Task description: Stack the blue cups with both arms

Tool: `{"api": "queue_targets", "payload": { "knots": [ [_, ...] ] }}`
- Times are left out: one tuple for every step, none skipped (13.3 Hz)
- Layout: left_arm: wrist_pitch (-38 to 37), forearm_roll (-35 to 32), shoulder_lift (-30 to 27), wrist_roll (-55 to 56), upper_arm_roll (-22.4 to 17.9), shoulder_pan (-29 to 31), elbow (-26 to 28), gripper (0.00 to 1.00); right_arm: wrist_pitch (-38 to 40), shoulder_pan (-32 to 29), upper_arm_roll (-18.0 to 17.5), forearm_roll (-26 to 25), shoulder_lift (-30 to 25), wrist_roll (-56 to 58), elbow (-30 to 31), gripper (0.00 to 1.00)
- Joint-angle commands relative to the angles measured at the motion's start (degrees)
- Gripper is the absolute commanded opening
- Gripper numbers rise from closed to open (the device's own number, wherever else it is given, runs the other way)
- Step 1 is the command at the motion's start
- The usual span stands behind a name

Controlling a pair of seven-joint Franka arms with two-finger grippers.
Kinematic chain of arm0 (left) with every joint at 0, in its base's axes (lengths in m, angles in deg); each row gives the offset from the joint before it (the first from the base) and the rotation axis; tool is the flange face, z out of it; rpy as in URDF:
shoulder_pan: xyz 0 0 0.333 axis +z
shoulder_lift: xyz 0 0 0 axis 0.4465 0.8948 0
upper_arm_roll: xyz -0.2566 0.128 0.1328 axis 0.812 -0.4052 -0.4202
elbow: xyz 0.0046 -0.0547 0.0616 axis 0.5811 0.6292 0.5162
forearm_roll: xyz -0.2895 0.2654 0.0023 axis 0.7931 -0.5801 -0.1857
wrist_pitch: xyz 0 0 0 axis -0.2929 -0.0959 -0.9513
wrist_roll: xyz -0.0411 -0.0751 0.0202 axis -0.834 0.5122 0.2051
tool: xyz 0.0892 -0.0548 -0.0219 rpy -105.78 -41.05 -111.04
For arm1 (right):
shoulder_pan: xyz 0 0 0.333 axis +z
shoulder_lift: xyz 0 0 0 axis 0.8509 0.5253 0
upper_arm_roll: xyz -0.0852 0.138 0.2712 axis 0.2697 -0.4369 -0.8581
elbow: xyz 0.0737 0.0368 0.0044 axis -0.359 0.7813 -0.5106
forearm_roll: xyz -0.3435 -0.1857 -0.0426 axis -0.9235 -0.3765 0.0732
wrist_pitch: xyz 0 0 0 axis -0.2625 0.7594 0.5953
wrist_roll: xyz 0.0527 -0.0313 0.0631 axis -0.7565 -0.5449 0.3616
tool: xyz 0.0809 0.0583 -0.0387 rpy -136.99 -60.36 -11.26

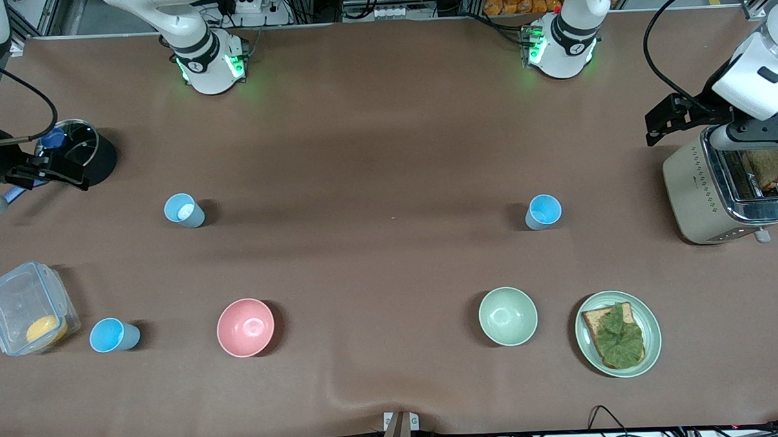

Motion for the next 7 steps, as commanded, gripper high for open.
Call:
{"api": "queue_targets", "payload": {
  "knots": [
    [-1.21,-0.24,0.33,0.88,0.26,0.14,-1.16,1.00,0.10,-0.05,-0.02,-0.10,0.14,-0.85,-0.50,1.00],
    [-1.21,-0.59,0.42,0.97,0.26,-0.12,-1.94,1.00,0.10,-0.14,-0.02,-0.10,0.22,-0.85,-0.50,1.00],
    [-1.21,-0.68,0.51,1.14,0.35,-0.21,-1.77,1.00,0.10,-0.14,-0.02,-0.10,0.22,-0.85,-0.50,1.00],
    [-1.21,-0.50,0.51,1.14,0.35,-0.21,-1.77,1.00,0.10,-0.05,-0.02,-0.18,0.14,-0.77,-0.50,1.00],
    [-1.21,-0.59,0.51,1.23,0.35,-0.21,-1.77,1.00,0.10,-0.05,-0.02,-0.18,0.14,-0.94,-0.50,1.00],
    [-1.21,-0.59,0.51,1.14,0.35,-0.21,-1.68,1.00,0.10,-0.23,-0.02,-0.18,0.22,-0.85,-0.50,1.00],
    [-1.21,-0.59,0.51,1.14,0.35,-0.13,-1.68,1.00,0.10,-0.49,-0.02,-0.18,0.22,-0.59,-0.58,1.00]
  ]
}}
